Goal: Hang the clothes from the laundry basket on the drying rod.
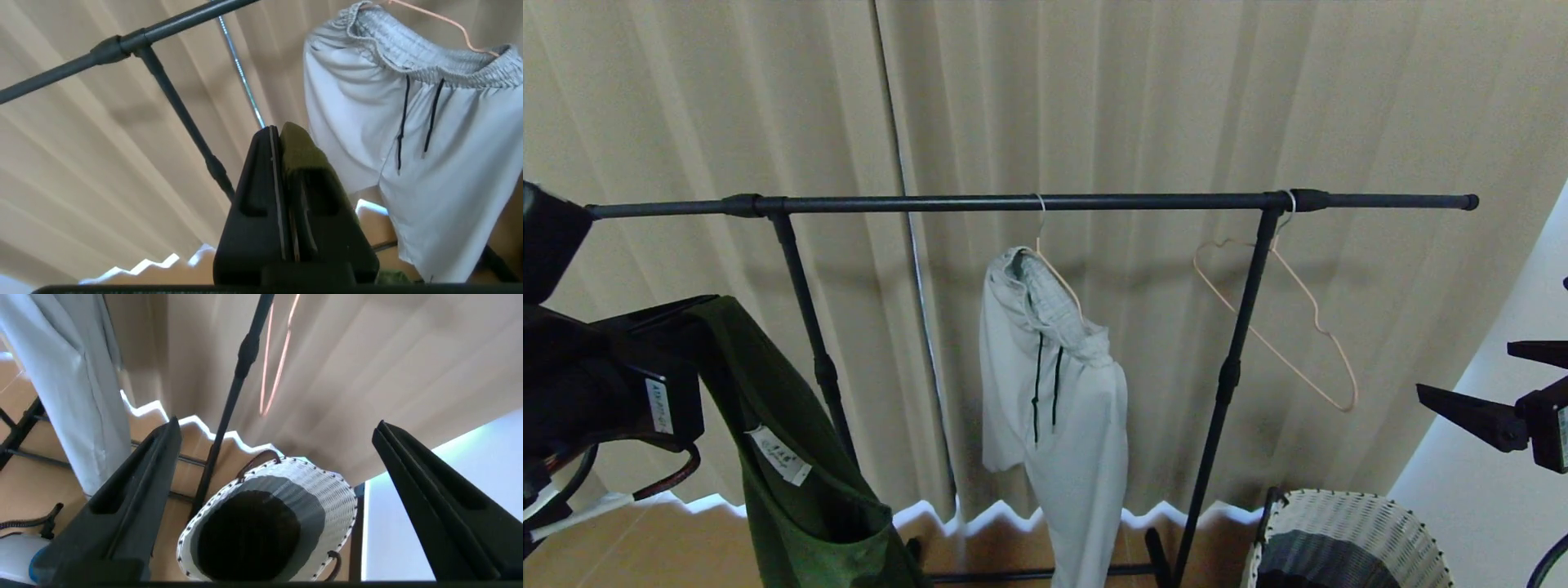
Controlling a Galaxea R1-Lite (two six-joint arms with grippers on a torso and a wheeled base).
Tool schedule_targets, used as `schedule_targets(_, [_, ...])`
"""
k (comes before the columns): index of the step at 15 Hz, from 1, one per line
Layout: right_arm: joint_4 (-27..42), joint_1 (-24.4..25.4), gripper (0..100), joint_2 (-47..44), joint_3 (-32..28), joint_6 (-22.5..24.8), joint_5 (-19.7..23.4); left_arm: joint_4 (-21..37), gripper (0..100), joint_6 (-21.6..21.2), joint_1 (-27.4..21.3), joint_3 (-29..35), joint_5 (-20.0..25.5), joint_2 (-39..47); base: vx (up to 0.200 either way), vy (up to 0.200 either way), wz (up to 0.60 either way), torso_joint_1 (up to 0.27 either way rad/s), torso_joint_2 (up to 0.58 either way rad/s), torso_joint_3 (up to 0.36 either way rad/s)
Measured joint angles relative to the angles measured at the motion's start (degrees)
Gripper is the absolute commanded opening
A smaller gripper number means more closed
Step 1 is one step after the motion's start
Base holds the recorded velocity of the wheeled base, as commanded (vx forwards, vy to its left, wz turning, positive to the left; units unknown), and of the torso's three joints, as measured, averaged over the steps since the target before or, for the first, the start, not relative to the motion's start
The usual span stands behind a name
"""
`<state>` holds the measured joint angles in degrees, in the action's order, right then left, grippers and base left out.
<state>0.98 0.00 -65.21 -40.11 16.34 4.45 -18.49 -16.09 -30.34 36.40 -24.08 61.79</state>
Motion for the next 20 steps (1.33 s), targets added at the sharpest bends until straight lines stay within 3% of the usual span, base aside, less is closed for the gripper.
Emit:
schedule_targets(6, [-3.5,0.0,100,-3.5,0.5,-0.1,-0.9,-0.1,0,0.0,-0.1,-1.5,0.0,-0.1,0.2,0.0,0.0,0.007,0.0,0.003])
schedule_targets(8, [-3.6,0.0,100,-4.4,0.5,-1.3,-0.9,-1.4,0,-0.1,-0.3,-3.1,0.9,-0.2,0.0,0.0,0.0,0.0,0.0,0.0])
schedule_targets(11, [-4.6,0.1,100,-6.7,0.5,-3.8,-0.9,-4.0,0,-0.3,0.0,-6.4,7.1,-1.4,0.0,0.0,0.0,0.0,0.0,0.0])
schedule_targets(14, [-10.4,0.1,100,-10.4,1.2,-4.1,-1.9,-3.8,0,-0.3,0.0,-7.3,13.5,-3.7,0.0,0.0,0.0,0.0,0.0,0.0])
schedule_targets(17, [-14.4,0.1,100,-13.9,1.9,-4.4,-3.0,-3.8,0,-0.2,0.1,-7.6,16.4,-4.9,0.0,0.0,0.0,0.0,0.0,0.0])
schedule_targets(20, [-18.2,0.4,100,-19.6,1.7,-10.7,-4.2,-3.7,0,-0.2,0.1,-7.8,16.5,-5.4,0.0,0.0,0.0,0.0,0.0,0.0])
